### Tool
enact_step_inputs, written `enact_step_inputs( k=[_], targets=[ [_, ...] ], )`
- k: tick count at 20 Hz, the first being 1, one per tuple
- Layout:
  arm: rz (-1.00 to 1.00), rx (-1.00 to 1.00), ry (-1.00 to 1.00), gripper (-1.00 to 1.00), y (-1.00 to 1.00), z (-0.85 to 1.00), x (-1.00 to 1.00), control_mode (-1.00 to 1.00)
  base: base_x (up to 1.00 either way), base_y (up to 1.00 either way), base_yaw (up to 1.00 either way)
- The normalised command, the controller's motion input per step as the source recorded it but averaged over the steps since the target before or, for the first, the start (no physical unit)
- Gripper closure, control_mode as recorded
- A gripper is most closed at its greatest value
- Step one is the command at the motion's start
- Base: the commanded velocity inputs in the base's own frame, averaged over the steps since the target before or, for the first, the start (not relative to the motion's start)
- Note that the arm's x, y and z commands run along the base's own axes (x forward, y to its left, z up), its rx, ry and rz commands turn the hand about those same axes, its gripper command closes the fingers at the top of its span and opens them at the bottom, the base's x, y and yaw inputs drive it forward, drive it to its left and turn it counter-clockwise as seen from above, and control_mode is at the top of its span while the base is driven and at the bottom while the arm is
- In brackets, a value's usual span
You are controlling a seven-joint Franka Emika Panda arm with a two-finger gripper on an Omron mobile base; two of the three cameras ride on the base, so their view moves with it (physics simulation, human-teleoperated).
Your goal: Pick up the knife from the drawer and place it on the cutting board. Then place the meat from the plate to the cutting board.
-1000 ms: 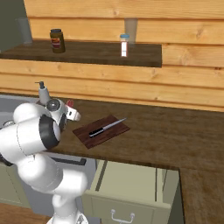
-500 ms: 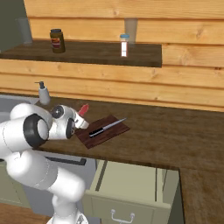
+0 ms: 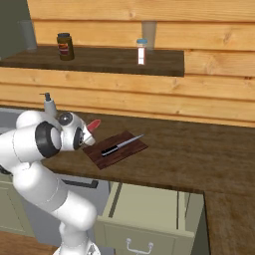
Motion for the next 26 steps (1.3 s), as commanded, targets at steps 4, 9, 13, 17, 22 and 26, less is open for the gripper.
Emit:
enact_step_inputs(
  k=[4, 9, 13, 17, 22, 26],
  targets=[
    [-0.04, 0.05, 0.11, 1.0, -0.52, 0.0, 0.15, -1.0, 0.0, 0.0, 0.0],
    [-0.05, 0.02, 0.07, 1.0, -0.34, 0.09, 0.09, -1.0, 0.0, 0.0, 0.0],
    [0.0, 0.05, 0.1, 1.0, -0.3, 0.12, 0.16, -1.0, 0.0, 0.0, 0.0],
    [0.0, 0.0, 0.11, 1.0, -0.21, 0.0, 0.06, -1.0, 0.0, 0.0, 0.0],
    [0.0, 0.0, 0.1, 1.0, -0.12, -0.08, 0.0, -1.0, 0.0, 0.0, 0.0],
    [0.0, 0.0, 0.09, 1.0, 0.0, -0.05, 0.0, -1.0, 0.0, 0.0, 0.0]
  ],
)
